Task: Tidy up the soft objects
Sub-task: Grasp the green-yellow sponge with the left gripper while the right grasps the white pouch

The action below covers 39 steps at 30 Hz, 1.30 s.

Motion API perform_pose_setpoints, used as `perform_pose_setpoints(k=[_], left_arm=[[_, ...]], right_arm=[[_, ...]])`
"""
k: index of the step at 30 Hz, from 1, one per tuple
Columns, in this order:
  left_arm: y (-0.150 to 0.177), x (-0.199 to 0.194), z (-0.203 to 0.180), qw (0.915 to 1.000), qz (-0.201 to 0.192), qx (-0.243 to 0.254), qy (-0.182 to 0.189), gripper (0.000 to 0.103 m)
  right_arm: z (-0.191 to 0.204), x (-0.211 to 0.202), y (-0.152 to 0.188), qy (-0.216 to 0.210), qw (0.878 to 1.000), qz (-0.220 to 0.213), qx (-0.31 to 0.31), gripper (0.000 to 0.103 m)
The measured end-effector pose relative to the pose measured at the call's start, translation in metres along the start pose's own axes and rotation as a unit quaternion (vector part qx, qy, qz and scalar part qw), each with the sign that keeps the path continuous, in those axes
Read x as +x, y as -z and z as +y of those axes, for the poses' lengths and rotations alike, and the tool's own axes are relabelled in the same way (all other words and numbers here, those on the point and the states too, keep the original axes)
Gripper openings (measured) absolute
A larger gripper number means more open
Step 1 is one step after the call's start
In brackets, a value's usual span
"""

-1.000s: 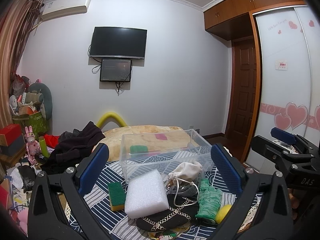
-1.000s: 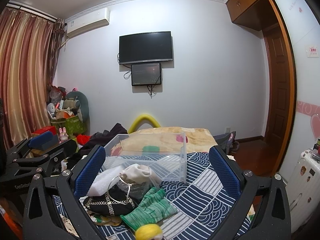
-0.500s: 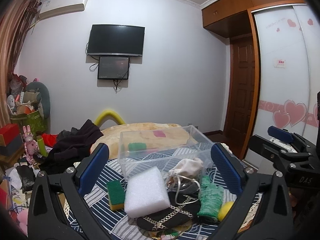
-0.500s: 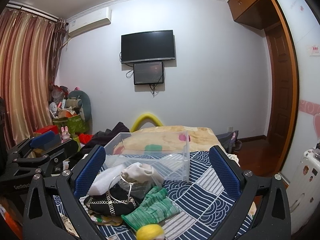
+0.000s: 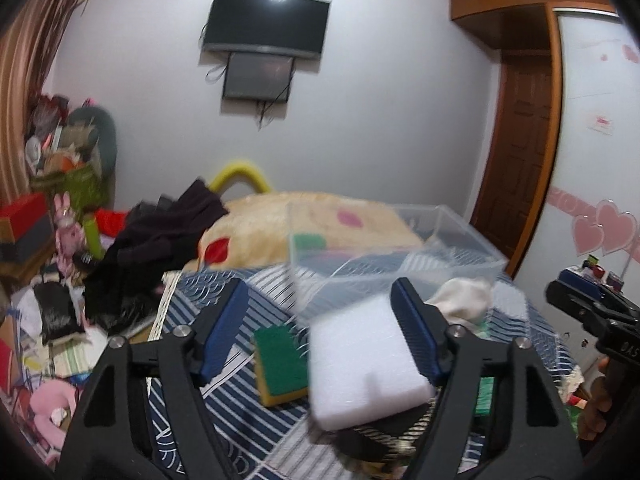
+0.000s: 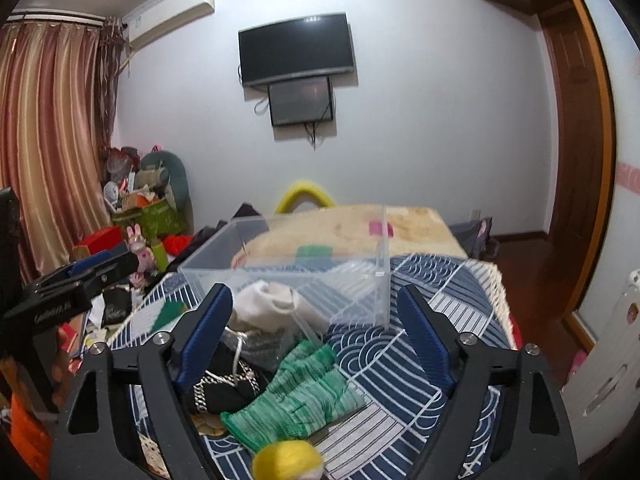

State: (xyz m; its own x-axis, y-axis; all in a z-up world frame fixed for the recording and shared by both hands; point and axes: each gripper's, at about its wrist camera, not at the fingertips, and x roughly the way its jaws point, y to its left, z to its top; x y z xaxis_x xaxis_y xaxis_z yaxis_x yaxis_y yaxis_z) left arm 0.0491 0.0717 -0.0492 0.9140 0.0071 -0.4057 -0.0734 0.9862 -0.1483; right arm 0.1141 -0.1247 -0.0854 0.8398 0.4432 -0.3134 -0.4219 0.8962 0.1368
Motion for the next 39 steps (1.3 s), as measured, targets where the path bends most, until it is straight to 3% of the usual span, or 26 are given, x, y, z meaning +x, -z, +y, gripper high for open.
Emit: perform_pose_setpoints(k=[7,14,21,22,24,25,30,33,39], left_arm=[[0.019,0.042,0.021,0.9973,0.069,-0.017,-0.019,0.062],[0.031,0.063,0.027,0.9936,0.101,-0.007,-0.050,0.062],[0.036,0.078,0.040,0.9895,0.137,-0.041,-0.023,0.058],[0.037,0.080,0.040,0.9890,0.141,-0.041,-0.018,0.053],[0.038,0.083,0.040,0.9883,0.146,-0.043,-0.007,0.046],[0.039,0.082,0.040,0.9882,0.147,-0.044,-0.002,0.041],[0.040,0.077,0.037,0.9891,0.141,-0.043,0.001,0.037],[0.038,0.070,0.033,0.9910,0.128,-0.037,-0.008,0.035],[0.023,0.047,0.028,0.9950,0.093,-0.035,-0.004,0.035]], right_arm=[[-0.002,0.025,0.007,-0.019,0.999,0.045,0.013,0.074],[0.014,0.050,0.003,-0.037,0.997,0.064,-0.010,0.074],[0.025,0.078,0.008,-0.046,0.993,0.100,-0.032,0.073],[0.025,0.079,0.010,-0.048,0.993,0.104,-0.032,0.071],[0.023,0.081,0.012,-0.055,0.992,0.113,-0.032,0.054],[0.022,0.082,0.013,-0.058,0.991,0.118,-0.031,0.051],[0.018,0.075,0.014,-0.054,0.992,0.113,-0.028,0.022],[0.013,0.067,0.013,-0.048,0.993,0.103,-0.023,0.013],[0.003,0.047,0.003,-0.034,0.997,0.068,-0.010,0.011]])
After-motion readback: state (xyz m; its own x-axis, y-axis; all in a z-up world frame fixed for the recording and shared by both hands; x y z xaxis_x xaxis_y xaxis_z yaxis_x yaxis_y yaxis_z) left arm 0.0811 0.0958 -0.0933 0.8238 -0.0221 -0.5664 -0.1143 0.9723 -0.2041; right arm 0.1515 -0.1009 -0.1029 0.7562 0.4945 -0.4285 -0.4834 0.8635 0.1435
